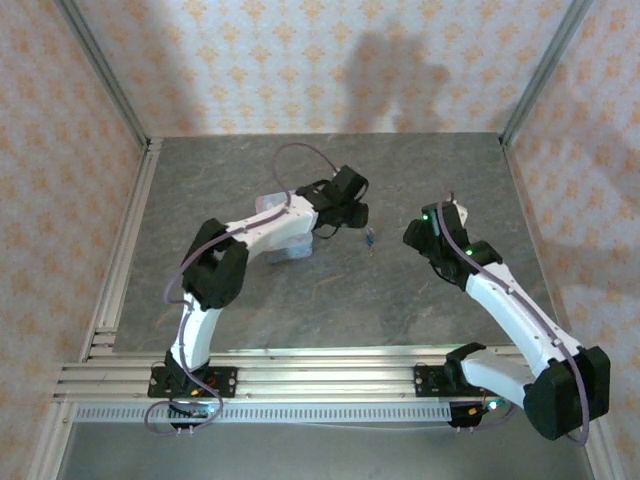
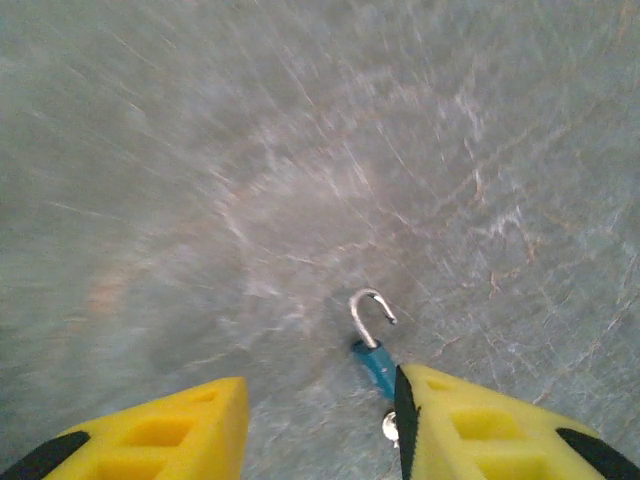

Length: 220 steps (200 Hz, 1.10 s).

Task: Unlock a padlock with a key

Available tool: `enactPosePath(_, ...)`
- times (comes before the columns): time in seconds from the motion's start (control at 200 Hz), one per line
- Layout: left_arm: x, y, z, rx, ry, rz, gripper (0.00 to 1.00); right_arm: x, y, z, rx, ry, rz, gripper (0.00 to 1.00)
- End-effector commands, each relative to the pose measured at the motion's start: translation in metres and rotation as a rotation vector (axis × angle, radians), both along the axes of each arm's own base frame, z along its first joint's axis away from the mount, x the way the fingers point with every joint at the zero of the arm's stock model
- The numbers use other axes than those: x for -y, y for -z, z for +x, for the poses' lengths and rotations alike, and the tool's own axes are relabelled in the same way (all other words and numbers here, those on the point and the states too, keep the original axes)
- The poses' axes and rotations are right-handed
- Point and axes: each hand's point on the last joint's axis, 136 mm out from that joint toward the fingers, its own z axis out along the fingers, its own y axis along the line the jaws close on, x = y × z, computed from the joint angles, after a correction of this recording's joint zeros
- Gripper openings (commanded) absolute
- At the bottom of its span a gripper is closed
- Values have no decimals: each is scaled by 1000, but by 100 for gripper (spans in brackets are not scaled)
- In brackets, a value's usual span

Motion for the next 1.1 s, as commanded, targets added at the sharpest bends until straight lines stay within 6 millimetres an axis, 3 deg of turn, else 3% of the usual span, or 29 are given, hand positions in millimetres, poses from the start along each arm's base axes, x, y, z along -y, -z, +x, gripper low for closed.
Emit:
enactPosePath(0.0, -54, -72, 12, 154, -37, 113, 46, 35, -33, 0, 74, 104, -151, 73)
enactPosePath(0.025, -67, -91, 12, 188, -48, 121, 47, 40, -37, 1, 90, 123, -173, 76)
enactPosePath(0.07, -90, -109, 14, 223, -71, 159, 50, 48, -45, 1, 118, 157, -209, 80)
enactPosePath(0.2, -160, -143, 10, 291, -136, 250, 61, 71, -61, 2, 189, 238, -322, 90)
enactPosePath(0.245, -182, -146, 8, 302, -141, 258, 74, 78, -66, 3, 216, 258, -378, 92)
enactPosePath(0.29, -197, -146, 5, 311, -114, 253, 99, 86, -70, 4, 249, 286, -437, 94)
enactPosePath(0.435, -250, -117, -2, 287, -126, 204, 100, 92, -71, 23, 381, 286, -575, 100)
enactPosePath(0.571, -305, -95, 0, 363, -274, 142, 100, 87, -42, 47, 381, 225, -555, 100)
enactPosePath(0.636, -322, -86, -1, 431, -320, 79, 100, 90, -27, 56, 348, 225, -561, 100)
enactPosePath(0.781, -334, -57, -17, 536, -292, 149, 100, 99, 7, 69, 306, 233, -590, 99)
enactPosePath(1.096, -371, -3, -51, 586, -505, 231, 100, 144, 50, 57, 407, 356, -430, 100)
